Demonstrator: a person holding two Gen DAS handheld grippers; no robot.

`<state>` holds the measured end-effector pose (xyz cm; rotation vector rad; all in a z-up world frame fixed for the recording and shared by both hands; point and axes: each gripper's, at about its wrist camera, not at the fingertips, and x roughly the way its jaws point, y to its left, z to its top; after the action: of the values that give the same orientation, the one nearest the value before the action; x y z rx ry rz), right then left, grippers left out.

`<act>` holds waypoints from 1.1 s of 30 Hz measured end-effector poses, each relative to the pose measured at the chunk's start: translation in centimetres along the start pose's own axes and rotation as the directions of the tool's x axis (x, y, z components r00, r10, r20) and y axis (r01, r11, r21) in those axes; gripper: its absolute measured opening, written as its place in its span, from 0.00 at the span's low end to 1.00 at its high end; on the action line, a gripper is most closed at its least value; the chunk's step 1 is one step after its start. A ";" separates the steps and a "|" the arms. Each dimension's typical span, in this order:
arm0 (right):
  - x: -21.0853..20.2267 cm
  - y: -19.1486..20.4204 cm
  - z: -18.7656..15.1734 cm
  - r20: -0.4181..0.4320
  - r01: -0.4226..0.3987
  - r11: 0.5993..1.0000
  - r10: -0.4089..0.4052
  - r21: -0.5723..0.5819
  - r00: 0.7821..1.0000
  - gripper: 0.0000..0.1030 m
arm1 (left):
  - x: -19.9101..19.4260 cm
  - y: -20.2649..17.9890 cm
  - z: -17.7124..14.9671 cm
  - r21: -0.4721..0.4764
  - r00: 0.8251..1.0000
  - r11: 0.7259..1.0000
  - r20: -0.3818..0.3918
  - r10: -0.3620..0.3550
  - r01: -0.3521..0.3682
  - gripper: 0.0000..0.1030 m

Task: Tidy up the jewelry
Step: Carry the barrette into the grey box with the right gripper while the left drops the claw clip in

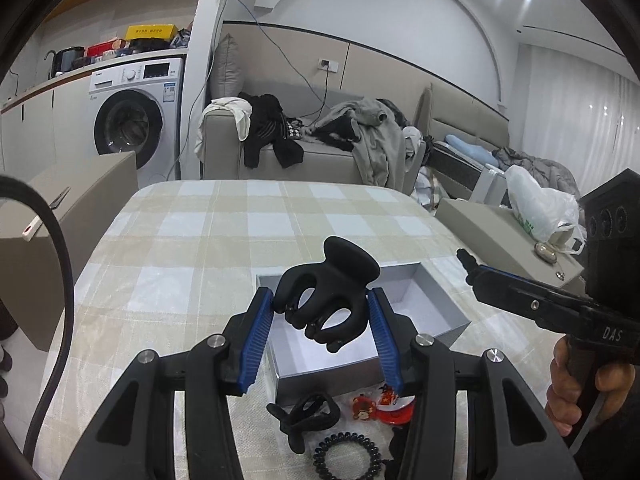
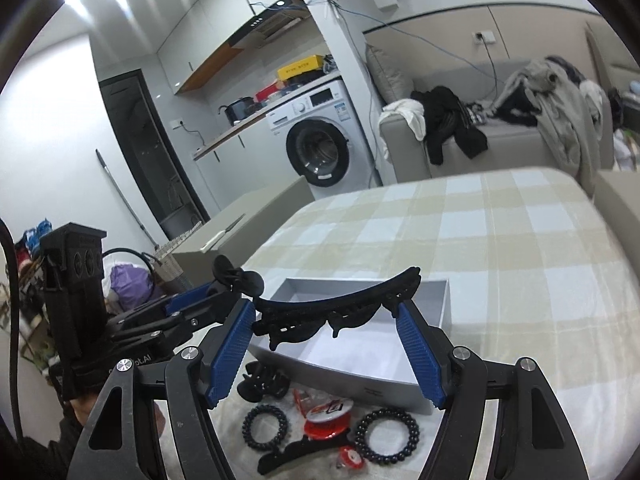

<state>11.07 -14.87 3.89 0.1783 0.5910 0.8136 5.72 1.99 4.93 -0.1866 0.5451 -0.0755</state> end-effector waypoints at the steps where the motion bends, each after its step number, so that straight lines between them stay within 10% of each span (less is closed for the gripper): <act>1: 0.4 -0.3 -0.2 -0.018 0.005 1.000 -0.005 0.008 1.000 0.70 | -0.1 -0.1 0.0 -0.002 1.000 1.000 -0.003 -0.003 0.003 0.41; 27: -0.4 -0.5 -0.5 -0.047 0.030 0.999 -0.028 0.041 0.999 0.92 | 1.6 -1.7 -1.4 0.065 0.997 0.997 -0.074 0.032 -0.027 0.43; 33: -1.8 -0.7 -1.6 -0.041 0.051 0.999 -0.052 -0.011 0.998 0.97 | 0.5 -1.8 -1.2 0.063 0.999 0.998 -0.040 0.017 -0.014 0.84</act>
<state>9.58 -16.76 3.08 0.1368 0.6278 0.7717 5.48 -0.03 4.06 -0.1200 0.5838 -0.0814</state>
